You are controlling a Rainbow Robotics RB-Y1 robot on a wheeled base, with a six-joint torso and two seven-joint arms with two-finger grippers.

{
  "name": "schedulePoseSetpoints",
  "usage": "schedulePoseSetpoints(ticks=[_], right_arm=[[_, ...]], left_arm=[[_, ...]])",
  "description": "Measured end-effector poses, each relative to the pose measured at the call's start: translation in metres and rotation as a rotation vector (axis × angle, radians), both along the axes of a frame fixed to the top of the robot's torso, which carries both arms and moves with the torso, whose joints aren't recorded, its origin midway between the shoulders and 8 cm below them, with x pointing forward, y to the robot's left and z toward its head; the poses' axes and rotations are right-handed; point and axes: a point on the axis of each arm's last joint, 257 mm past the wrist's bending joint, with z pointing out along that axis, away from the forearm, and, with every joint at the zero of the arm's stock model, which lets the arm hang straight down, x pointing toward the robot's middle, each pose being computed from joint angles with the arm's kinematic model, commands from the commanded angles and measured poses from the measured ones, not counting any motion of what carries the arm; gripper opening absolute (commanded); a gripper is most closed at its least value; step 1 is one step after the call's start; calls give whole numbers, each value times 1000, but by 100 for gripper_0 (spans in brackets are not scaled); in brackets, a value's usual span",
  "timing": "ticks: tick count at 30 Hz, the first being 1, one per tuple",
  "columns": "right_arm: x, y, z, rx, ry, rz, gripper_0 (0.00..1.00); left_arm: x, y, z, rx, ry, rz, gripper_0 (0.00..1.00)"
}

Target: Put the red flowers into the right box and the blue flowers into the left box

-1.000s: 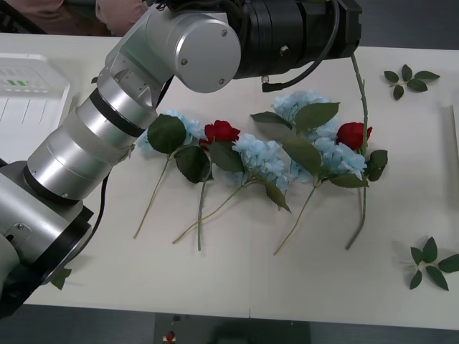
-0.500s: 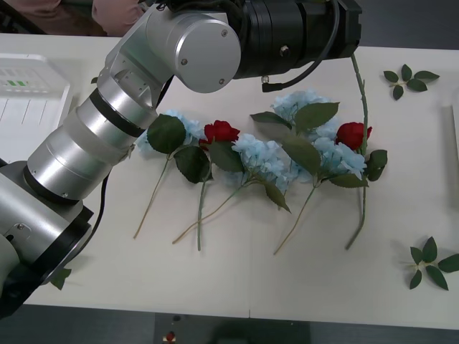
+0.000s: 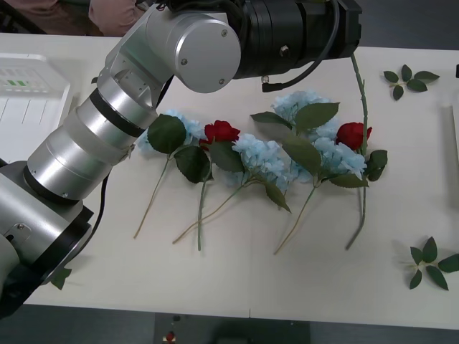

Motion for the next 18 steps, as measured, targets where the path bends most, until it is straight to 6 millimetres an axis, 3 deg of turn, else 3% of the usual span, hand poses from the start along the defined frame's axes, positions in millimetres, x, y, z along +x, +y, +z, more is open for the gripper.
schedulePoseSetpoints(ticks=[6,12,18], right_arm=[[-1,50,-19,65,32,108,93],[11,103,-39,113,79,152,93],[15,134,-48,185,170,143,93]], left_arm=[[0,0,0,0,0,0,0],[0,0,0,0,0,0,0],[0,0,0,0,0,0,0]])
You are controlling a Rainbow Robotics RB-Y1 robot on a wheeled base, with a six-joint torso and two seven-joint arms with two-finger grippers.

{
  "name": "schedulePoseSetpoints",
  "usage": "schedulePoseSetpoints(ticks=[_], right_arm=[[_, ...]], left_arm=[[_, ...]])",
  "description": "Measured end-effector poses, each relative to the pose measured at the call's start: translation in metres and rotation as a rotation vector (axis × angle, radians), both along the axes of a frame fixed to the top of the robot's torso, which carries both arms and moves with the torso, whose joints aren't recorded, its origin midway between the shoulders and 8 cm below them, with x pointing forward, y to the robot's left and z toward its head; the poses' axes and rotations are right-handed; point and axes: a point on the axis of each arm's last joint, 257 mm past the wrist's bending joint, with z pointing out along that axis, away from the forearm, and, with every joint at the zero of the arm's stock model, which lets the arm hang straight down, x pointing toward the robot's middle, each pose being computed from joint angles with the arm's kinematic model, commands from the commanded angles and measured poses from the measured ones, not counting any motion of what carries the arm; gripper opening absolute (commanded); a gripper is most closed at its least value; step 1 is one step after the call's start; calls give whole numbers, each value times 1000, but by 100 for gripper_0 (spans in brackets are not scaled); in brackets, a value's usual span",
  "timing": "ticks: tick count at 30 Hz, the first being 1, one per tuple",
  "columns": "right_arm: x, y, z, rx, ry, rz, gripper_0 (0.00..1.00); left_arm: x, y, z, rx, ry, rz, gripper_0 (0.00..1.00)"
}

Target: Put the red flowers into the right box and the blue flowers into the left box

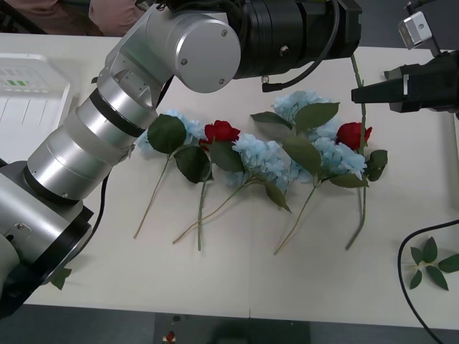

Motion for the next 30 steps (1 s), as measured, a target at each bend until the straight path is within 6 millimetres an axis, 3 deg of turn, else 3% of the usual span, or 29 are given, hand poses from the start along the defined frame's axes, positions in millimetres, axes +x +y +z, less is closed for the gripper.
schedulePoseSetpoints(ticks=[3,4,5,7,9,21,22,23,24,25,30], right_arm=[[2,8,-1,21,27,-8,89],[3,10,-3,20,39,-9,73],[2,12,-5,16,53,-9,44],[1,16,-10,6,82,-4,6],[-1,19,-13,-1,95,2,0],[-11,23,-5,32,120,38,0],[-11,24,-5,34,120,38,0],[-11,24,-5,34,121,38,0],[-11,24,-5,34,121,37,0],[-11,24,-5,35,122,36,0],[-11,23,-5,39,144,28,0]], left_arm=[[0,0,0,0,0,0,0],[0,0,0,0,0,0,0],[0,0,0,0,0,0,0],[0,0,0,0,0,0,0],[0,0,0,0,0,0,0],[0,0,0,0,0,1,1],[1,0,0,-2,0,1,44],[1,0,0,-2,0,2,73],[1,0,0,-2,0,2,90],[1,0,0,-2,0,2,100],[1,0,0,-2,0,2,100]])
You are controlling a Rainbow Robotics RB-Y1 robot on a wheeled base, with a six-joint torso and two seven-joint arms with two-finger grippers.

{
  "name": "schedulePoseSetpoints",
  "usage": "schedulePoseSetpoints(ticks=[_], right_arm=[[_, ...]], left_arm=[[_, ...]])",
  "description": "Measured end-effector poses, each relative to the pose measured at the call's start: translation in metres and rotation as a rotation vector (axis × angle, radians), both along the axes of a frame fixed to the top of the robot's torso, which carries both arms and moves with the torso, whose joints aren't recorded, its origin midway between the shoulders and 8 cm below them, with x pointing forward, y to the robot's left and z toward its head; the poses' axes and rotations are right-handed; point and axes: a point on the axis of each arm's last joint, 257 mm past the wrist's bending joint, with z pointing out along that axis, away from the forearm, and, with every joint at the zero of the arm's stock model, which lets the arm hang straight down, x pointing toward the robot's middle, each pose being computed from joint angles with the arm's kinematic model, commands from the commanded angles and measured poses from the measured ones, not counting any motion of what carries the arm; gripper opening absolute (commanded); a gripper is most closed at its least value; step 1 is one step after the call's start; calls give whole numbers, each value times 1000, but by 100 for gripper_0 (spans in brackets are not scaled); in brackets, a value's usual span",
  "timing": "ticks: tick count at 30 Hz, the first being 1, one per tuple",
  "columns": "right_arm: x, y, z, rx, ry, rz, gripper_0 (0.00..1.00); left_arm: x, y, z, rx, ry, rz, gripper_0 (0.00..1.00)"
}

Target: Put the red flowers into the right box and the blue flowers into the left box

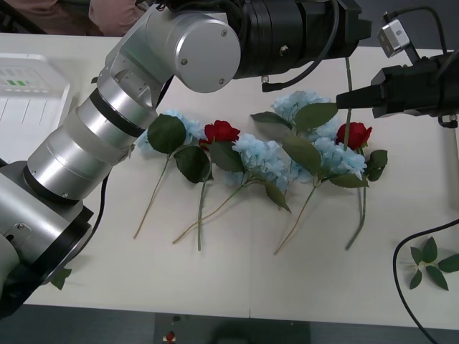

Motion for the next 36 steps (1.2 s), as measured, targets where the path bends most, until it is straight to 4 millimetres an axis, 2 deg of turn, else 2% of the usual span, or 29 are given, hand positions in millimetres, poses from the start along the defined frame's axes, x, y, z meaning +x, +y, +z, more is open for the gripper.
schedulePoseSetpoints(ticks=[9,13,17,21,24,29,31,36], right_arm=[[-2,-7,6,15,-7,-1,0],[-3,-16,8,-1,-10,-7,0],[-7,-38,8,-57,-11,-19,0],[-7,-76,6,-125,-5,-80,0],[-7,-110,-4,-208,16,-144,0],[-7,-180,-19,-381,53,-288,0],[-8,-211,-22,-454,68,-354,0],[-7,-286,-27,-627,89,-538,0]], left_arm=[[0,0,0,0,0,0,100],[0,0,0,0,0,0,100],[4,3,-7,3,15,9,100],[15,19,-13,-4,28,37,100],[15,42,-28,67,51,33,100],[-21,94,-61,246,128,-30,100],[-31,123,-77,311,149,-29,100],[-42,202,-120,466,210,37,100]])
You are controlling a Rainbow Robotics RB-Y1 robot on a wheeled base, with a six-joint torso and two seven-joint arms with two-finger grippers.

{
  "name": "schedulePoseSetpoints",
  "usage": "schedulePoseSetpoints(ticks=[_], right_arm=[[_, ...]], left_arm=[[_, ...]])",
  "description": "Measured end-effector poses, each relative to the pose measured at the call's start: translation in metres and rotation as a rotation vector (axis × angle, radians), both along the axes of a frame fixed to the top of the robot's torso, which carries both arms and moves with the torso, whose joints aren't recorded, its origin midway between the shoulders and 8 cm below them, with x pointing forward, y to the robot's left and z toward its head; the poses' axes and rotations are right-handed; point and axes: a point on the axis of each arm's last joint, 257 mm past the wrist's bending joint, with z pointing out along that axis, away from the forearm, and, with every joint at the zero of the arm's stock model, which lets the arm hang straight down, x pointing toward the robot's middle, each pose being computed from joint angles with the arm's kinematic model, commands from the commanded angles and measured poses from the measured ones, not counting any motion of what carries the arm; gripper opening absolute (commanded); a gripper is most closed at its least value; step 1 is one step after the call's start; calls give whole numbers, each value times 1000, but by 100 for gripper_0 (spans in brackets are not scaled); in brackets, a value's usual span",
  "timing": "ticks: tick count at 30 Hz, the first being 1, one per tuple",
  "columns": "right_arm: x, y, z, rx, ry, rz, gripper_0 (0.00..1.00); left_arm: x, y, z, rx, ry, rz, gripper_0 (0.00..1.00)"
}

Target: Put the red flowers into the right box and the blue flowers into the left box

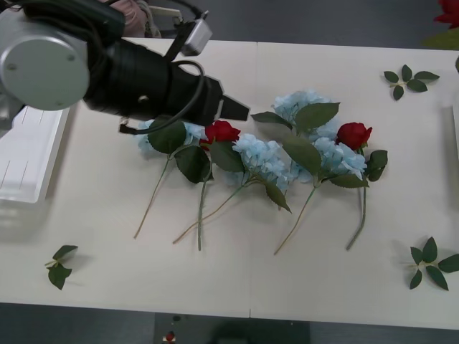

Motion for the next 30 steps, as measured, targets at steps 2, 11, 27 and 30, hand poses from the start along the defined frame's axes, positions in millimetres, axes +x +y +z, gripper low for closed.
schedulePoseSetpoints(ticks=[2,11,27,30], right_arm=[[1,-28,-2,-65,0,-73,0],[-13,-114,-30,-246,94,-373,0],[-39,-168,-72,-263,201,-750,0],[-47,-176,-81,-270,207,-766,0]], left_arm=[[-2,28,-19,58,34,32,100],[-3,112,-86,185,138,151,100],[45,161,-159,300,161,294,100],[51,151,-169,345,141,251,100]])
